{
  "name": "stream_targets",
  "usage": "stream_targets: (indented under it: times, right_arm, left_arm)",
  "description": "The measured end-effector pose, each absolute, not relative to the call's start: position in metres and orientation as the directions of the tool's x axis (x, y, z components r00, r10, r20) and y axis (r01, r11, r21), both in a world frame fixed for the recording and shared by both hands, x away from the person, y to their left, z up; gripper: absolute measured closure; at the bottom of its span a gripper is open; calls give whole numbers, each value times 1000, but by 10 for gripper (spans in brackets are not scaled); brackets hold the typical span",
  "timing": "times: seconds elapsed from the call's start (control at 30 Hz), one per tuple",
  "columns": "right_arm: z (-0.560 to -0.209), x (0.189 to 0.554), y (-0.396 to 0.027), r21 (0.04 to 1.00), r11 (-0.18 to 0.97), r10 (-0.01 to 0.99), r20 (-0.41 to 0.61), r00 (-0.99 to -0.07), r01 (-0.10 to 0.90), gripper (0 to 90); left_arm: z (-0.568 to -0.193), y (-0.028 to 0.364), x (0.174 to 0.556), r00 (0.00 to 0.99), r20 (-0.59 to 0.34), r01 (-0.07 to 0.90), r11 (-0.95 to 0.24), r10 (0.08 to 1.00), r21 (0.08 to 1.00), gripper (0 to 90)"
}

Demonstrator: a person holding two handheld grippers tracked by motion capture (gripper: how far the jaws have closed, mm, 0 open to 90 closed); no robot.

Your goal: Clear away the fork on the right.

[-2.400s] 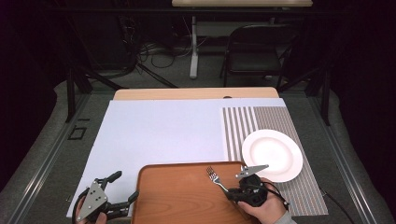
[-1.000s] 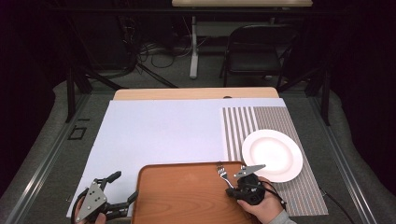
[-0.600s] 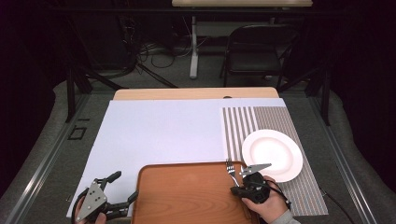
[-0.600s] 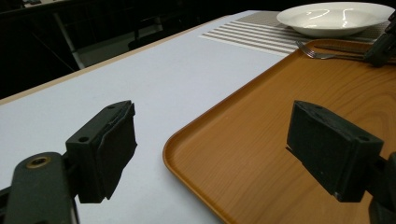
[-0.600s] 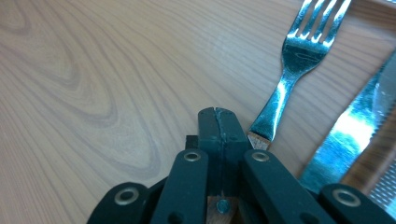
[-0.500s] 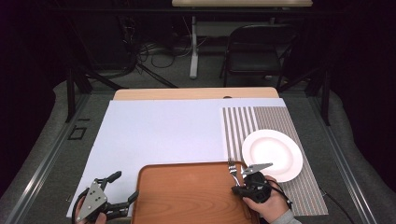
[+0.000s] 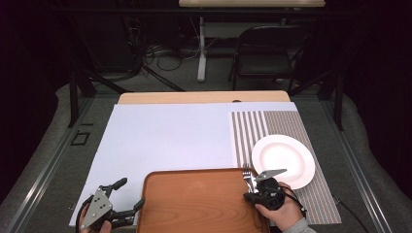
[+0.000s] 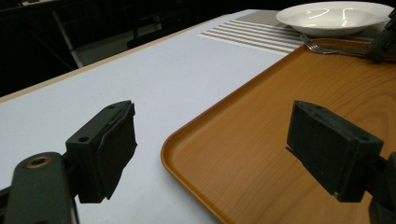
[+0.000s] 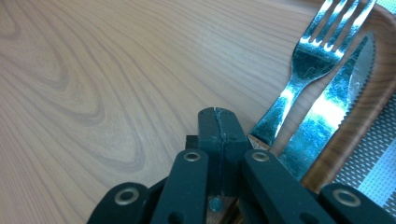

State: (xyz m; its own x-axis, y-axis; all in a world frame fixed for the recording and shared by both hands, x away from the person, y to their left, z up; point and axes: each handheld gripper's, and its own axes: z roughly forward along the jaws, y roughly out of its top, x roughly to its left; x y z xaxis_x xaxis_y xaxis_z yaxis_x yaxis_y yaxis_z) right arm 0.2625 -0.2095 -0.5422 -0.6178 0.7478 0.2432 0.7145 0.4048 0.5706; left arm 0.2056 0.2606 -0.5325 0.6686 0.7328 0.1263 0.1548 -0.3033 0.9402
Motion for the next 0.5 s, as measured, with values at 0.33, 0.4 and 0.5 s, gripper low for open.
stream_targets:
  times: [0.33, 0.4, 0.5]
  right_arm:
    - [-539, 261, -211, 581, 408, 736, 246, -630, 704, 877]
    - [-538, 260, -210, 589, 405, 734, 247, -633, 699, 870]
    - [-536, 259, -211, 596, 408, 732, 238, -638, 691, 859]
  left_arm:
    - [-533, 261, 206, 669, 126, 156, -304, 733, 940, 156]
    - [-533, 261, 206, 669, 126, 156, -303, 733, 940, 156]
    - [-532, 261, 206, 669, 127, 154, -304, 733, 940, 156]
